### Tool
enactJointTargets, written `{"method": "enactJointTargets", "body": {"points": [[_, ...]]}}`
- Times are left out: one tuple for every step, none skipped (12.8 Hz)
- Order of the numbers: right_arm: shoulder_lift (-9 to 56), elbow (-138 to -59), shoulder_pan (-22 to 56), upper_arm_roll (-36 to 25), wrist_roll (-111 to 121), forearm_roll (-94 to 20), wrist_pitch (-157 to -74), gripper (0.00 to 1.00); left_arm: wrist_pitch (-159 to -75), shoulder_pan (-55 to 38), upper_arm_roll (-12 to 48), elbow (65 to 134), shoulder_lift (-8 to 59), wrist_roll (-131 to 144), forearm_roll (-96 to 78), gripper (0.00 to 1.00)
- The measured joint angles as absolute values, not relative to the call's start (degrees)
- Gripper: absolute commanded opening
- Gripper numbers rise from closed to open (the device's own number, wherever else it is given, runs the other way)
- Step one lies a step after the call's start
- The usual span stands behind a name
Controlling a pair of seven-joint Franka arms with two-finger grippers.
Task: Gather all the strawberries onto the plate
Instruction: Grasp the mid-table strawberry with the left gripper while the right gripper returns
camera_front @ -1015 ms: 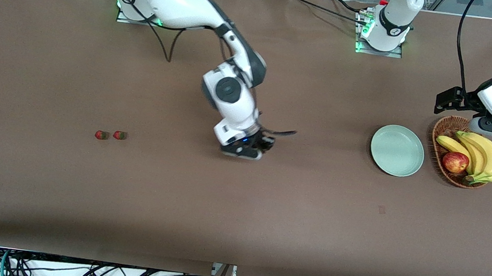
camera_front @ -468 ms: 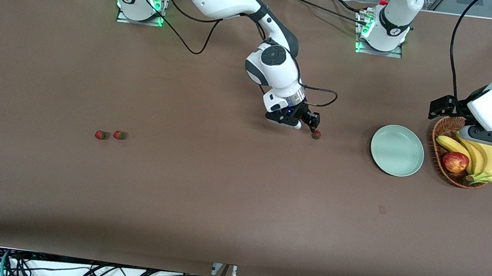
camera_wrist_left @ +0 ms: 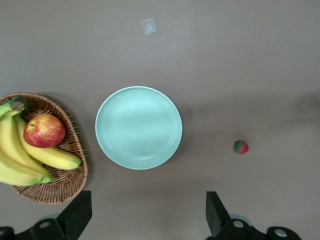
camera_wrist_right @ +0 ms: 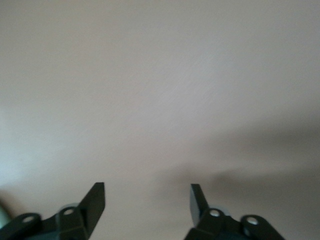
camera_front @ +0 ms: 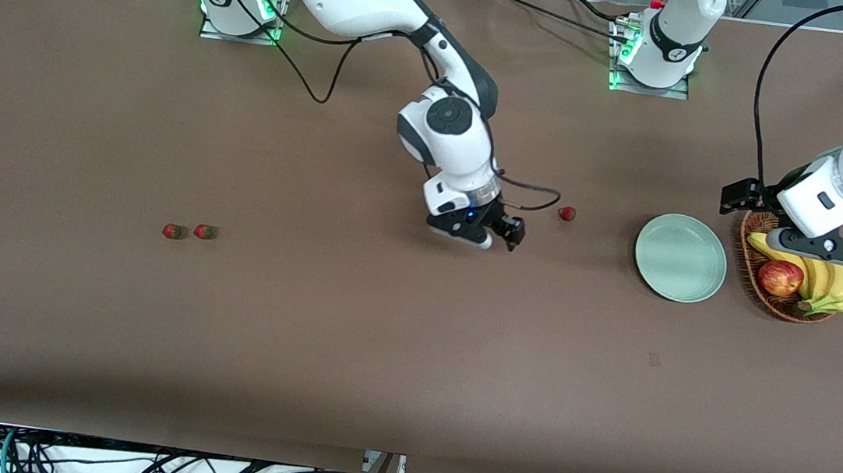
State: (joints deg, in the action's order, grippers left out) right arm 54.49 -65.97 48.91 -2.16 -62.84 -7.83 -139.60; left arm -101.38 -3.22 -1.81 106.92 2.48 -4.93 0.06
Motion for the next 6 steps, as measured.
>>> {"method": "enactJointTargets", "body": {"points": [[52.7,-66.0,46.4,-2.3,-57.5,-7.8,-133.6,0.90,-104.1,-3.0,-0.9,109.3,2.1,-4.9,0.1,1.00],[50.6,-66.5,43.6,-2.5,-51.7,-7.8,-128.4,0.90,-107.3,-2.9,0.2,112.5,1.3,-4.2,0.0,1.00],[48.3,-67.9,40.4,-2.6,-44.7,-7.9,-123.8,0.90,-110.6,-2.9,1.7,116.1,0.3,-2.5,0.0,1.00],[45.7,-70.2,37.1,-2.9,-37.7,-7.9,-119.8,0.91,-113.5,-2.9,3.7,119.5,-0.6,-0.2,0.0,1.00],[42.9,-73.5,34.1,-3.7,-31.0,-7.8,-117.3,0.91,-115.8,-2.9,6.3,122.4,-1.3,2.5,0.0,1.00],[40.1,-78.2,32.1,-5.9,-24.6,-7.8,-116.5,0.91,-117.9,-3.0,9.0,124.9,-1.8,5.3,0.0,1.00]]}}
